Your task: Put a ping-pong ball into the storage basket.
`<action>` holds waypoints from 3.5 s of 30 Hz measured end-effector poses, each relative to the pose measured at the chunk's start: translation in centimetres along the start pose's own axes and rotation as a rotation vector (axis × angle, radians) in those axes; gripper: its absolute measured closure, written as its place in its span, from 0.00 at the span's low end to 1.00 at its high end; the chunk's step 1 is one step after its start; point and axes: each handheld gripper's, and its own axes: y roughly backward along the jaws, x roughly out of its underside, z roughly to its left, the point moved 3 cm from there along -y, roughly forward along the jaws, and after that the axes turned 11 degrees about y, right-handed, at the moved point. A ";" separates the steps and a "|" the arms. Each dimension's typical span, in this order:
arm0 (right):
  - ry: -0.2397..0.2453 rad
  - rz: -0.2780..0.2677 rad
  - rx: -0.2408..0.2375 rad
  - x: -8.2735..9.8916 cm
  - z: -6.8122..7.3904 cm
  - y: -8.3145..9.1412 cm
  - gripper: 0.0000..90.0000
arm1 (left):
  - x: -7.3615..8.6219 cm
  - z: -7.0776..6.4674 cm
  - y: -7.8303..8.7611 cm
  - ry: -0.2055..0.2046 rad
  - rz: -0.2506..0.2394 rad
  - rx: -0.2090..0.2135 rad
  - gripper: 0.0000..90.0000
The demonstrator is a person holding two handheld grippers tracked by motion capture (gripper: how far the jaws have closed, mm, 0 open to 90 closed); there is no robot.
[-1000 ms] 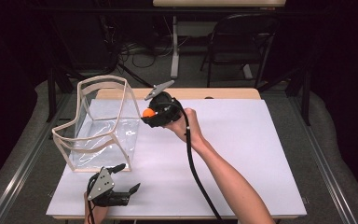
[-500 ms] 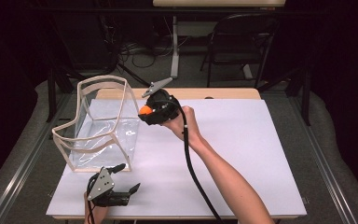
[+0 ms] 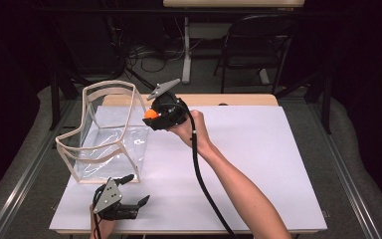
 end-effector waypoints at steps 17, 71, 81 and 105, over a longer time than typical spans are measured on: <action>0.002 -0.035 0.005 -1.3 0.3 0.1 0.57 | 0.0 0.0 0.0 0.002 -0.004 -0.002 0.18; 0.017 -0.133 0.028 -4.7 1.7 -0.8 0.57 | -0.1 -0.1 0.1 0.002 -0.008 0.001 0.18; 0.019 -0.143 0.027 -5.1 2.1 -1.2 0.56 | -0.1 -0.1 0.1 0.002 -0.008 0.001 0.17; 0.026 -0.138 0.012 -5.7 2.9 -2.9 0.56 | -0.1 0.0 0.1 0.001 -0.010 0.002 0.17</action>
